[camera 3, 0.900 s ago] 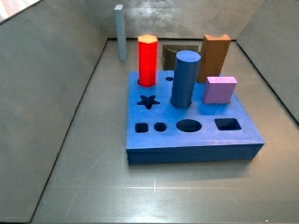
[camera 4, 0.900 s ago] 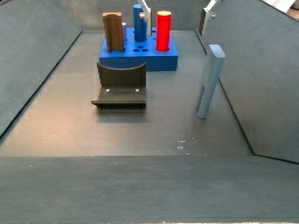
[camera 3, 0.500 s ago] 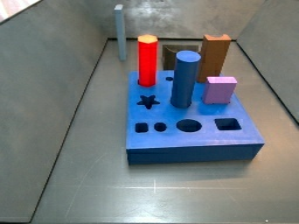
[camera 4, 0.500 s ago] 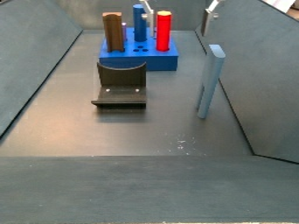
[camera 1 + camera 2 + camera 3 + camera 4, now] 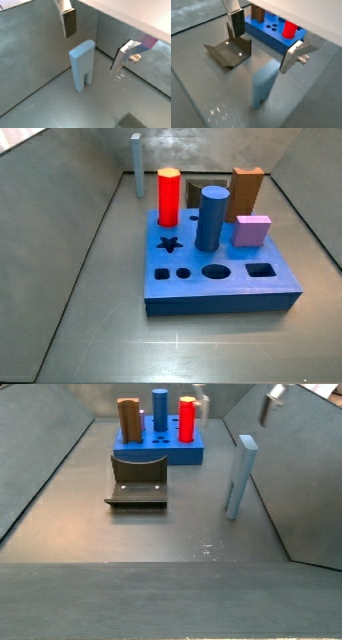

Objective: Pick up the square-circle object. Move up. Move to above the board. Insert the square-circle object.
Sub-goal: Pick up the square-circle object.

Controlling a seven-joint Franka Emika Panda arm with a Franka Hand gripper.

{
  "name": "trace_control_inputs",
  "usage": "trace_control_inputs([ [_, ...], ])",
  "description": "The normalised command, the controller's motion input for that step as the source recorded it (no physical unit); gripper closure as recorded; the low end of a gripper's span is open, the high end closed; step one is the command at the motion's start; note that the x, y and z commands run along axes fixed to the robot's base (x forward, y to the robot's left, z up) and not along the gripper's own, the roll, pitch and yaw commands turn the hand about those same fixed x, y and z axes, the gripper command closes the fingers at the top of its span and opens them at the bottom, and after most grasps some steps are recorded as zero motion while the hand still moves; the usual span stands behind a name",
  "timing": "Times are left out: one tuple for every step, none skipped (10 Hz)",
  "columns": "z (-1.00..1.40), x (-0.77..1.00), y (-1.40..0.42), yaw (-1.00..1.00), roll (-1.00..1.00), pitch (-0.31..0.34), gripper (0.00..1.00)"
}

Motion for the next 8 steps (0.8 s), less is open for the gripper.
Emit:
trace_control_inputs([
  [-0.41,-0.2,0.16,0.0,0.0,-0.313,0.0],
  [-0.49,-0.13,0.0,0.0,0.06,-0.316,0.0],
  [-0.5,-0.09,-0.01,0.0,0.08,-0.264,0.0],
  [-0.44,0.0,0.0,0.0,0.05,-0.18,0.0],
  [-0.39,0.0,0.0,0.0,0.02,-0.126,0.0],
  [-0.31,0.0,0.0,0.0,0.01,-0.101,0.0],
  [-0.07,0.0,0.0,0.0,0.0,-0.074,0.0],
  [-0.18,0.0,0.0,0.0,0.01,-0.06,0.0],
])
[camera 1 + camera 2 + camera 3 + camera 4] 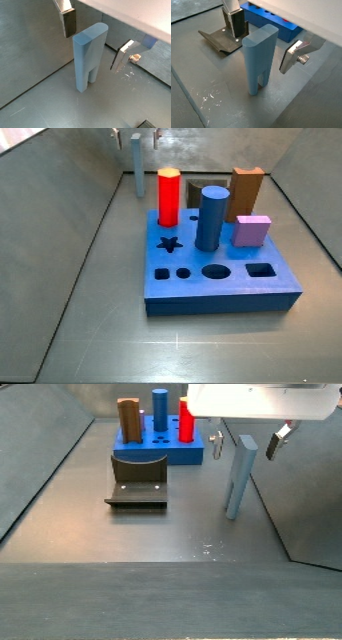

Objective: Pick up the square-circle object. Move up. Move to above the board. Insert the square-circle object.
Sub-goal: Pick up the square-circle object.

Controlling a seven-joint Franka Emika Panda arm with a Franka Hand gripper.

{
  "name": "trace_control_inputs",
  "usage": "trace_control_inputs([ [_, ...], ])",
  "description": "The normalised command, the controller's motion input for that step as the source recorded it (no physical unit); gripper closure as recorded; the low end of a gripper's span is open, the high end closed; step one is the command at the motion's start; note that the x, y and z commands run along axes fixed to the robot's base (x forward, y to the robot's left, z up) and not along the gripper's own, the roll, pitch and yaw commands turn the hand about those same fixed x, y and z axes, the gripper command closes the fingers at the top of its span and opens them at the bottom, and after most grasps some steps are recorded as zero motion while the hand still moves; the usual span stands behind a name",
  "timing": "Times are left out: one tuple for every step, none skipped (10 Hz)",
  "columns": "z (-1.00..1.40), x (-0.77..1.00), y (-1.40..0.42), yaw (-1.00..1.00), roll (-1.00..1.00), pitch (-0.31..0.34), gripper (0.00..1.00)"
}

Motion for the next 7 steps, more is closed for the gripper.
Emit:
trace_control_inputs([
  [-0.29,0.0,0.0,0.0,0.02,-0.044,0.0],
  [-0.34,0.0,0.0,0.0,0.02,-0.019,0.0],
  [-0.28,0.0,0.0,0.0,0.03,-0.049,0.0],
  [0.0,0.0,0.0,0.0,0.0,0.0,0.0],
  [0.0,0.0,0.0,0.0,0.0,0.0,1.0],
  [0.0,0.0,0.0,0.0,0.0,0.0,1.0],
  [0.0,0.0,0.0,0.0,0.0,0.0,1.0],
])
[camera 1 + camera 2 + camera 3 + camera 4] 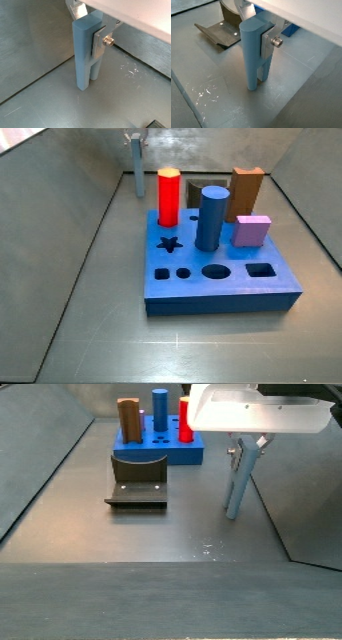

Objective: Pick up the square-circle object. Move up. Move to above the board. Insert the square-circle object.
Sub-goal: Pick up the square-circle object, then move up.

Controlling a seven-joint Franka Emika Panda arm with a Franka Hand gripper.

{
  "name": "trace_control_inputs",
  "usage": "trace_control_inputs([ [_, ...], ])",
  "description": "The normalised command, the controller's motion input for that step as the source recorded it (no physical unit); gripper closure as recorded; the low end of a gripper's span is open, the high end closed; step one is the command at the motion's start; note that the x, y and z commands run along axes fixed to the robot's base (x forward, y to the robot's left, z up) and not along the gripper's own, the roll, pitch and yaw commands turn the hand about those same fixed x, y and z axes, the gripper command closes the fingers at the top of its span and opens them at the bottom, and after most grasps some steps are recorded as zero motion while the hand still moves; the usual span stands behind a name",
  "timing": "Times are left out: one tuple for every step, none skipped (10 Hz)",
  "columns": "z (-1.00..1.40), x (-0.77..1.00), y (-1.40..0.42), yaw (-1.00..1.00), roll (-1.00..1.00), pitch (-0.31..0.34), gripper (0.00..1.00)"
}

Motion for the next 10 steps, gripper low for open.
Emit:
trace_control_inputs([
  [0.0,0.0,0.0,0.0,0.0,0.0,1.0],
  [0.0,0.0,0.0,0.0,0.0,0.0,1.0],
  [0.0,0.0,0.0,0.0,0.0,0.0,1.0],
  [0.0,0.0,0.0,0.0,0.0,0.0,1.0],
  [0.0,0.0,0.0,0.0,0.0,0.0,1.0],
  [0.0,0.0,0.0,0.0,0.0,0.0,1.0],
  [0.0,0.0,0.0,0.0,0.0,0.0,1.0],
  [0.0,0.0,0.0,0.0,0.0,0.0,1.0],
  [0.83,0.0,0.0,0.0,0.0,0.0,1.0],
  [0.84,0.03,-0.05,0.03,0.0,-0.008,1.0],
])
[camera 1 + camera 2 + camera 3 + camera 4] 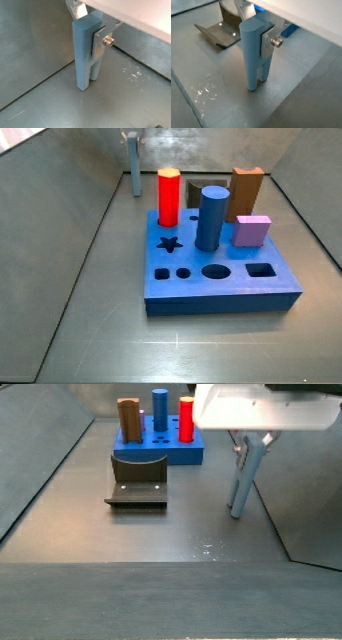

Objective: Pick up the square-circle object. Move up. Move to above the board. Insert the square-circle object.
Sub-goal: Move up, then move to above the board.

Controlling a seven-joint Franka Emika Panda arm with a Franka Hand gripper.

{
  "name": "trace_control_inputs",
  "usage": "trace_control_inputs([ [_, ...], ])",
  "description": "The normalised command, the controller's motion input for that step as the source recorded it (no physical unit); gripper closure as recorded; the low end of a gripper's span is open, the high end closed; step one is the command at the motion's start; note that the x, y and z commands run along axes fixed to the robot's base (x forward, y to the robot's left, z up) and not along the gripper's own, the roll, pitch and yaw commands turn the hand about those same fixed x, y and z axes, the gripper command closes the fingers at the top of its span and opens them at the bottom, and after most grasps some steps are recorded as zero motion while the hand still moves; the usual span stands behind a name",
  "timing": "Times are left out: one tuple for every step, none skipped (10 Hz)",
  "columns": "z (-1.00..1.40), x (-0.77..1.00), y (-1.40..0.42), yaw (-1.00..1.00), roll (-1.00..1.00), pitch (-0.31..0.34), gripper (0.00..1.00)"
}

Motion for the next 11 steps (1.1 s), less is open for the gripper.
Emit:
trace_control_inputs([
  [0.78,0.02,-0.04,0.03,0.0,0.009,1.0],
  [0.58,0.0,-0.02,0.03,0.02,0.037,1.0],
  [0.48,0.0,-0.01,0.03,0.03,0.049,1.0],
  [0.28,0.0,0.0,0.02,0.05,0.07,1.0],
  [1.0,-0.03,-0.73,-0.29,-0.06,-0.089,1.0],
  [1.0,-0.05,-0.81,-0.27,-0.05,-0.07,1.0],
  [1.0,-0.07,-0.71,-0.18,-0.05,-0.068,1.0],
  [0.9,-0.06,-0.53,-0.11,-0.04,-0.054,1.0],
  [0.7,-0.03,-0.27,-0.04,-0.04,-0.016,1.0],
  [0.53,-0.02,-0.1,-0.01,-0.05,0.012,1.0],
  [0.31,0.0,-0.05,0.0,-0.05,0.048,1.0],
])
